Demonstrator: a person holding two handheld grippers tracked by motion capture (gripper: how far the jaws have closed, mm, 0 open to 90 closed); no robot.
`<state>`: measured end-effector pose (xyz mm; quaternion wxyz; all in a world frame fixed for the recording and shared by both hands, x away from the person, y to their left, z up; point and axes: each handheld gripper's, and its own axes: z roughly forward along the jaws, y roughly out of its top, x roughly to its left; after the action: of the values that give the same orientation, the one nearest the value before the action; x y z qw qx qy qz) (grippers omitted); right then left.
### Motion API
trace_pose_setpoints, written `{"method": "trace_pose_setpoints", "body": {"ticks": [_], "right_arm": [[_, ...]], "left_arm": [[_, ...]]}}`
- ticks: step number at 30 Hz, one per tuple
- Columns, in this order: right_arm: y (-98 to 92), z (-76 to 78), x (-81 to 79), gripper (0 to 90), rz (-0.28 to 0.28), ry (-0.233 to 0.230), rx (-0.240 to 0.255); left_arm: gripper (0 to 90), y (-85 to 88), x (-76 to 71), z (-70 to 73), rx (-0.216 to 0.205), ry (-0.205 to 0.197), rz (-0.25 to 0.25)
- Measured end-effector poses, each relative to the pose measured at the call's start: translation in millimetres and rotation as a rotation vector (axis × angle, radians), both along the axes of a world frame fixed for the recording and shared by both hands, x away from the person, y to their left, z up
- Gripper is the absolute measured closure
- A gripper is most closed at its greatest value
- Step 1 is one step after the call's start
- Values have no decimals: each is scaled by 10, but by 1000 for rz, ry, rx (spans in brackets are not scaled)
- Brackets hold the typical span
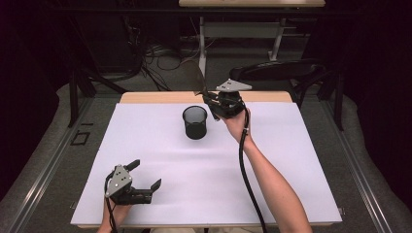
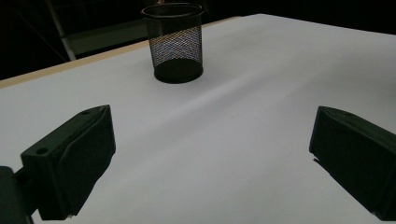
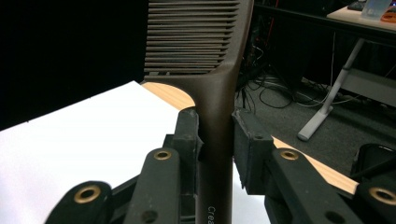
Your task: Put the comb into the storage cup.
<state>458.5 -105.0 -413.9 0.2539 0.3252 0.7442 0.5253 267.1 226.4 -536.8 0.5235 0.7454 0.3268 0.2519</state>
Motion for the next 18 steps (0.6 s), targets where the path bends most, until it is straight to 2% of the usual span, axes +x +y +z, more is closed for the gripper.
{"method": "trace_pose_setpoints", "body": {"ticks": [18], "right_arm": [[152,31,101,728,22,-21,25]], "left_arm": [[5,8,1,-3,-6,2,5]]}}
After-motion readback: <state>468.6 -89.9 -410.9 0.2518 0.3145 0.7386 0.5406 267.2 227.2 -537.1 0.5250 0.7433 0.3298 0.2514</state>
